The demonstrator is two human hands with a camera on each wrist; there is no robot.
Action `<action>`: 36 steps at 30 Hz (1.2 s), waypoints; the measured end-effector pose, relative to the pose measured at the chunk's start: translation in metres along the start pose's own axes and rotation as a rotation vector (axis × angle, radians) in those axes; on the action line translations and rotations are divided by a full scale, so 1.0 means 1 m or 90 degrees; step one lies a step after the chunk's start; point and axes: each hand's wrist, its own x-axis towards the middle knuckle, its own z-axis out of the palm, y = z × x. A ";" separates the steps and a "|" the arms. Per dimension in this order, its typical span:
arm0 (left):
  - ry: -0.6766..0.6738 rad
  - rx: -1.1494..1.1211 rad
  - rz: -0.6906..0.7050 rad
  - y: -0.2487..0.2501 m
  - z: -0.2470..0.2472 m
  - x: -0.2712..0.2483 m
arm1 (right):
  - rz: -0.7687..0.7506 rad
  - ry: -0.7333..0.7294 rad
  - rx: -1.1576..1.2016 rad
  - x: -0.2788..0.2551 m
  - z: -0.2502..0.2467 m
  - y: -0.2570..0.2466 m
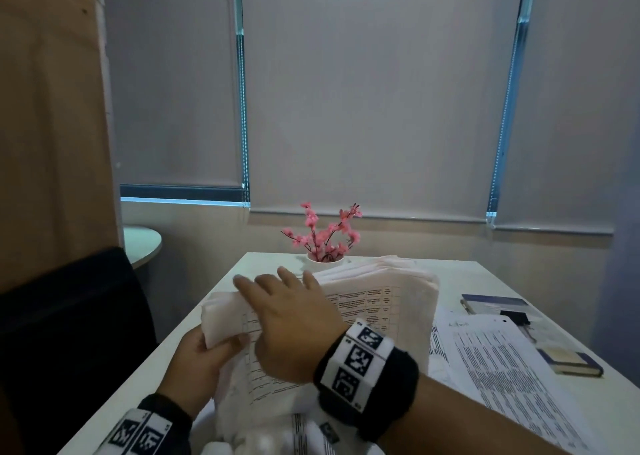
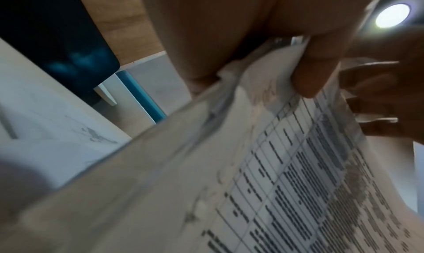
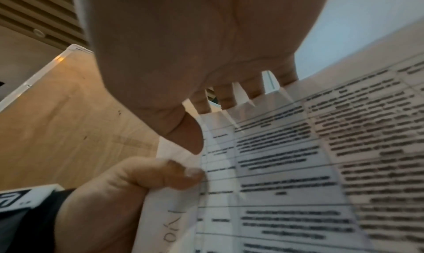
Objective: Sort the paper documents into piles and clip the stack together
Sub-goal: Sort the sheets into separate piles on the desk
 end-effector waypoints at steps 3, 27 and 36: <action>-0.027 0.014 -0.017 0.002 -0.007 0.000 | 0.067 -0.010 -0.041 -0.009 -0.017 0.040; -0.291 0.885 0.139 0.123 0.111 0.007 | 0.146 0.152 0.040 -0.074 -0.069 0.109; -0.067 0.324 0.078 0.137 0.050 0.016 | 0.350 0.380 0.974 -0.053 0.007 0.121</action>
